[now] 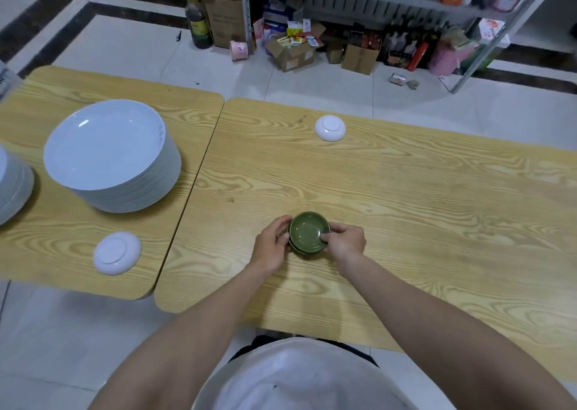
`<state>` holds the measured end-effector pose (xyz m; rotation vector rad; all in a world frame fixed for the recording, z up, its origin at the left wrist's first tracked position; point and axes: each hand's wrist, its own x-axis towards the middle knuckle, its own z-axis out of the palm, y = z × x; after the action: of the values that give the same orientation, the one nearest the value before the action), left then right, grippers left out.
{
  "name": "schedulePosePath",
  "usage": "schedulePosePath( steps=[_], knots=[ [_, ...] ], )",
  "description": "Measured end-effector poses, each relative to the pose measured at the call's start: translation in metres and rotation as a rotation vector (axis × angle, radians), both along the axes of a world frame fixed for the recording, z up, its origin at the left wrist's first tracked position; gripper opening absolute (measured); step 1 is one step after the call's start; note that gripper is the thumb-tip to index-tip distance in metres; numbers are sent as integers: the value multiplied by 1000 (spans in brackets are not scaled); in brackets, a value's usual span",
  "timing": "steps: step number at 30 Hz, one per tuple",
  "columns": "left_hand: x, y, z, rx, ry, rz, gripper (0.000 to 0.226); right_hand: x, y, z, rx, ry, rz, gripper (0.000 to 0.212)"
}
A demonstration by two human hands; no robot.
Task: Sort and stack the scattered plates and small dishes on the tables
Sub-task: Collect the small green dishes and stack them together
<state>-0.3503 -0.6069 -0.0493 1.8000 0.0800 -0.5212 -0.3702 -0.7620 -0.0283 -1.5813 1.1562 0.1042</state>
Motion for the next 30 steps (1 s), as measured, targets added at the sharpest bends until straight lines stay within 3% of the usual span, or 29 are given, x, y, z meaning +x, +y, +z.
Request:
schedulePosePath(
  steps=[18,23,27,30],
  knots=[
    [-1,-4,2,76,23,16,42,1,-3,0,-78,30,140,33],
    [3,4,18,339,-129,-18,34,-1,-7,25,-435,-6,640,46],
    [10,13,48,641,-416,-180,43,1,-5,53,-788,-148,1190,59],
    [7,20,71,805,-548,-225,49,6,1,71,-970,-196,1363,68]
  ],
)
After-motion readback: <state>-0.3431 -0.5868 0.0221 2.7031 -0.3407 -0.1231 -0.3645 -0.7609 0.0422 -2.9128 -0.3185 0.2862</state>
